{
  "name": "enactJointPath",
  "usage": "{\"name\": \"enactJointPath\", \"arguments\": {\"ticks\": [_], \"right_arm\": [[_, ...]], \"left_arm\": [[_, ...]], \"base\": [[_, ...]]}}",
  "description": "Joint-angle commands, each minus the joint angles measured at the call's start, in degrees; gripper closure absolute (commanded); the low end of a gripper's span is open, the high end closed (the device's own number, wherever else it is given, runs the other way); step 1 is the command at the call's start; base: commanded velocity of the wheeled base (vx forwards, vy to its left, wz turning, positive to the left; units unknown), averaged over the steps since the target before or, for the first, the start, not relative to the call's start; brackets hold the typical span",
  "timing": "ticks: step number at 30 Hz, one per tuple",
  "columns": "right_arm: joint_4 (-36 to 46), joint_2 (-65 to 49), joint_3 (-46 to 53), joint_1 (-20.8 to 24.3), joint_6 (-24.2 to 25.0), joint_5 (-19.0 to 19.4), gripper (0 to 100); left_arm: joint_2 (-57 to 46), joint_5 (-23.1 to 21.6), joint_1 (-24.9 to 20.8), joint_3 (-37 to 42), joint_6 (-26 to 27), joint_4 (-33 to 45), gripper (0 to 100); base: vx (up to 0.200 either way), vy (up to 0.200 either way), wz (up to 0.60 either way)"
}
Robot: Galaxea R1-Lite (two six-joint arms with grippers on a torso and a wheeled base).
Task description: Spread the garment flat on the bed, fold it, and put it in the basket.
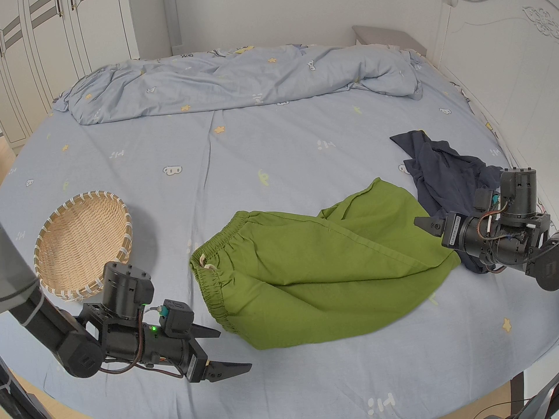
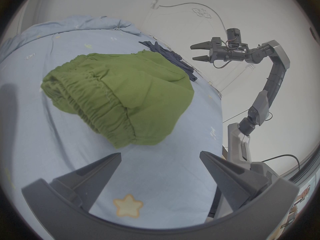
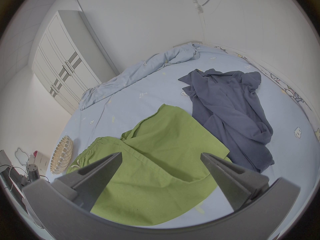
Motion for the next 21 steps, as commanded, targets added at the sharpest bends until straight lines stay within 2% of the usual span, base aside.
{"name": "enactJointPath", "arguments": {"ticks": [1,9,13,21], "right_arm": [[-0.1,-0.1,0.1,-0.1,0.0,-0.1,0],[-0.1,0.0,0.3,0.1,0.0,-0.2,0],[-0.2,-0.1,0.5,-0.1,0.0,-0.3,0],[-0.3,0.0,0.5,-0.1,0.0,-0.3,0]], "left_arm": [[5.3,0.1,0.2,-2.0,0.0,-0.9,0],[6.0,0.4,1.8,-4.3,0.0,-1.0,0],[5.4,0.7,2.3,-8.5,0.1,-1.2,0],[6.1,0.6,2.2,-9.2,0.0,-1.6,0]], "base": [[0.0,0.0,0.0],[0.0,0.0,0.0],[0.0,0.0,0.0],[0.0,0.0,0.0]]}}
